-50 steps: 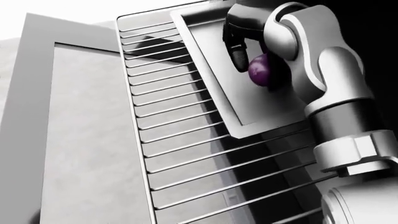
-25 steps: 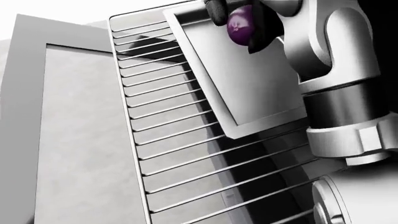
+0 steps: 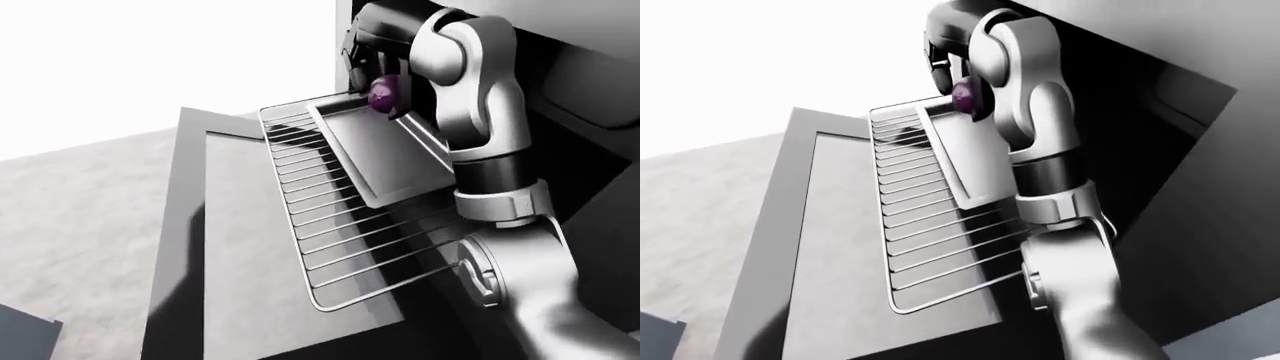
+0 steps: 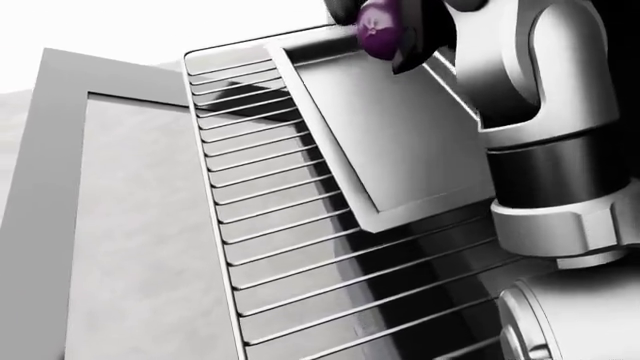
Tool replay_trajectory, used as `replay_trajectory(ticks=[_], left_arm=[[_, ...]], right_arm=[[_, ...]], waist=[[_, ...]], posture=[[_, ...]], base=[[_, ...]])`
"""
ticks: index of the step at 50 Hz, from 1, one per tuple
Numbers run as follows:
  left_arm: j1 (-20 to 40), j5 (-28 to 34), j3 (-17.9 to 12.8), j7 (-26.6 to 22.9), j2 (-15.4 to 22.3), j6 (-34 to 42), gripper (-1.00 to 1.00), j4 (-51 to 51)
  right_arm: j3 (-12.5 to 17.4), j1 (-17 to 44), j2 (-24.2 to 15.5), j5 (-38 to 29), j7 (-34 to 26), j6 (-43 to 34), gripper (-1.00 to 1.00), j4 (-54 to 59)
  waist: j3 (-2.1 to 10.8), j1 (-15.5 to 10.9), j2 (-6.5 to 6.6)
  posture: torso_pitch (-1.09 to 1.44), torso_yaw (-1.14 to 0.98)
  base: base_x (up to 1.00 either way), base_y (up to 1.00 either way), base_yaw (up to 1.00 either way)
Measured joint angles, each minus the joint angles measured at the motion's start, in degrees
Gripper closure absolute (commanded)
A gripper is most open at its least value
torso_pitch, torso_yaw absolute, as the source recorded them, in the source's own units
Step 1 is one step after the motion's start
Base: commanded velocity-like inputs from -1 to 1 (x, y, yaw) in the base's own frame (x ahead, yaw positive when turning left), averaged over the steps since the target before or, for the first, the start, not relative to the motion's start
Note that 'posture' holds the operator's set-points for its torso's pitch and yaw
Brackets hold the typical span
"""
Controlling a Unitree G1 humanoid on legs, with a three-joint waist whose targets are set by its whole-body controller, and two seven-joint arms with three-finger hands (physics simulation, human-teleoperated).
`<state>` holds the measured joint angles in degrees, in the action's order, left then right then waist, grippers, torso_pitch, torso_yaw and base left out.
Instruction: Pick the eggplant from the oven and place it on the plate on the counter.
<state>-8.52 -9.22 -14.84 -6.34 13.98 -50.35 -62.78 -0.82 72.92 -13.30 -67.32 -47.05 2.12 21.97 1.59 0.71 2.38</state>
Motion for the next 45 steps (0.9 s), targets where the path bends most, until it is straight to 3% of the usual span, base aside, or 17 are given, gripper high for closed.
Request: replay_trajectory(ticks=[13,19,23,26,28,30,35,39,45], left_arm=[[-1.19,-0.14,0.01,0.03,-0.09,1.27,-1.00,2.48],[-1.44,-0.35,-0.84,-0.21,0.02,2.14,-1.00,3.91],[-1.53,-0.57,-1.46,-0.38,0.30,2.38,-1.00,5.61],[-1.54,-0.44,-1.14,-0.64,-0.63,2.87,-1.00,5.52],[-1.83,-0.05,-0.74,-1.02,-0.89,3.40,-1.00,5.61],[-2.26,0.18,-0.92,-1.20,-0.84,3.76,-1.00,6.10],[-2.26,0.13,-1.80,-0.88,-0.68,4.15,-1.00,7.53],[-2.29,0.24,-2.15,-0.80,-0.36,4.03,-1.00,8.01],[-3.39,0.17,-2.93,-0.37,-0.45,6.40,-1.00,9.81]], right_arm=[[0.10,-0.12,0.02,0.14,-0.74,-0.55,1.00,-1.05],[-0.17,-0.92,0.32,0.38,-1.05,-0.28,1.00,-2.43],[-0.05,-0.61,0.41,0.16,-0.95,-0.29,1.00,-3.22],[0.31,-1.79,0.16,-0.05,-1.00,-0.58,1.00,-2.76],[0.47,-2.58,0.08,-0.43,-1.57,-1.11,1.00,-1.44],[0.22,-2.35,0.22,-0.58,-1.93,-1.34,1.00,-1.06],[0.22,-1.19,0.24,-0.15,-1.16,-0.80,1.00,-3.35],[0.58,-0.59,0.13,-0.07,-0.87,-0.83,1.00,-3.71],[-0.40,-1.77,0.22,0.65,-2.57,-0.74,1.00,-2.80]], waist=[[5.02,0.72,0.58],[6.72,1.05,0.62],[6.19,1.62,-1.78],[4.99,2.33,-2.06],[4.63,2.83,-3.78],[4.69,2.49,-4.45],[4.50,0.70,-2.16],[4.44,-0.41,1.48],[5.70,-1.33,1.02]], posture=[[-0.30,0.00],[-0.30,0.00],[-0.30,0.00],[-0.30,0.00],[-0.30,0.00],[-0.30,0.00],[-0.30,0.00],[-0.30,0.00],[-0.30,0.00]], base=[[0.00,0.00,0.00],[-0.03,0.01,0.00],[-0.41,0.17,0.00],[-0.66,0.24,0.00],[-0.70,0.25,0.00],[-0.72,0.25,0.00],[-0.72,0.25,0.00],[-0.73,0.25,0.00],[-0.73,0.26,0.00]])
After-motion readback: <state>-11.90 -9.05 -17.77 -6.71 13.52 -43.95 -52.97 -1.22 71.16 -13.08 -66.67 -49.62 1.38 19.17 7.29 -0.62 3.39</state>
